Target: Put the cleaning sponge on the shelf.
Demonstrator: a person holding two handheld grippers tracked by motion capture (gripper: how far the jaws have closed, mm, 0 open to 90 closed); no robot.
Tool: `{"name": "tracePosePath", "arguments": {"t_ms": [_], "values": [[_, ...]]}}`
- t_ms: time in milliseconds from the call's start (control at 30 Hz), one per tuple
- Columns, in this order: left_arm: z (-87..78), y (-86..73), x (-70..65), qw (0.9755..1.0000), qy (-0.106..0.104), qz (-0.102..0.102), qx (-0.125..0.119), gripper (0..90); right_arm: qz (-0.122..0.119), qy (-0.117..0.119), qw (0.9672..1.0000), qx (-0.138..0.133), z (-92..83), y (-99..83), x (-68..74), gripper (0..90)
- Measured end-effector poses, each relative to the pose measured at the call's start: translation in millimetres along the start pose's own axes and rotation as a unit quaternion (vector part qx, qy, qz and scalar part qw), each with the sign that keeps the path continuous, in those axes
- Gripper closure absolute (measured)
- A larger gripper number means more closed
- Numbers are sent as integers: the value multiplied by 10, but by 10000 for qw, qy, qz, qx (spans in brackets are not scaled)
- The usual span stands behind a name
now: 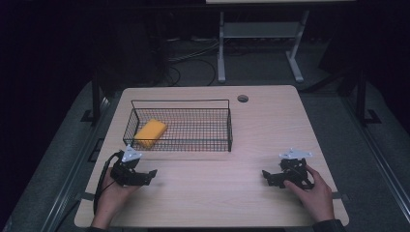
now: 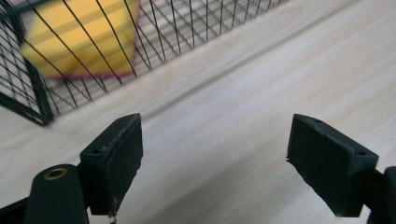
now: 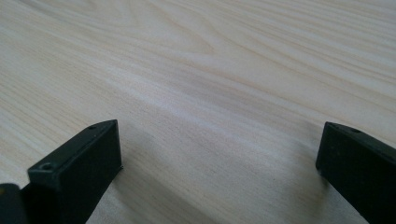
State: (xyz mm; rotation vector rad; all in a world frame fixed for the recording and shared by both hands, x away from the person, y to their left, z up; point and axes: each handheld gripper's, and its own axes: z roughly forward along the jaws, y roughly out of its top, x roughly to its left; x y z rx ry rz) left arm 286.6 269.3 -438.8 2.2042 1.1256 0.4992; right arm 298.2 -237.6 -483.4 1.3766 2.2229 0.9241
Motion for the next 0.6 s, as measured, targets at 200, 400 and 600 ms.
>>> {"name": "tracePosePath", "arguments": {"t_ms": [200,400,600], "values": [[45,-168,-18,10000,26,-32,60,168,-1,-1,10000,1,0,0,0,0],[81,-276,-15,9999,50,-61,132,161,0,0,10000,-2,0,0,0,0],[75,-324,7,9999,52,-142,43,142,-2,-1,10000,8,-1,0,0,0]]}}
